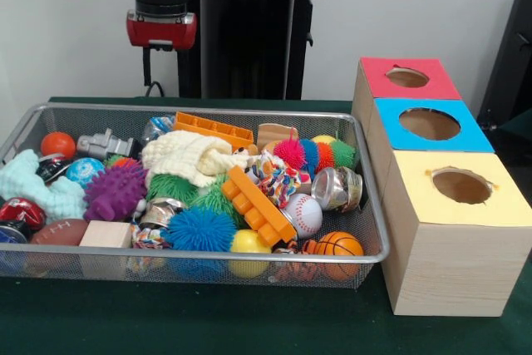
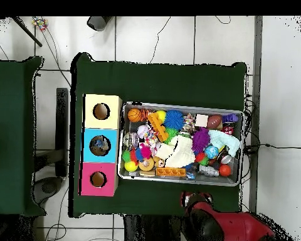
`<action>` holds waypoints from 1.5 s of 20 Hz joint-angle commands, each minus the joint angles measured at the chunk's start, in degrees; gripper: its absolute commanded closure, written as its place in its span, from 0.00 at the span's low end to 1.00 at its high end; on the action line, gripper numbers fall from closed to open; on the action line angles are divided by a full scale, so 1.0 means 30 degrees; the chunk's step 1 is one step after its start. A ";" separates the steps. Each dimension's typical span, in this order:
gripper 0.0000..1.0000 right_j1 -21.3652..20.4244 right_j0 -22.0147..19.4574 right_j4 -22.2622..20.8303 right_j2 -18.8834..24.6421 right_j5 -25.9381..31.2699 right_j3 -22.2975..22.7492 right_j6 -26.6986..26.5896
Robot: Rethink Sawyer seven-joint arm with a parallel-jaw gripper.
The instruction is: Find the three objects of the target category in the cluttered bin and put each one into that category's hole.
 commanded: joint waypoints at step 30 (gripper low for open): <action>0.00 0.0710 0.1034 0.0713 0.3536 0.4371 -0.4344 0.0821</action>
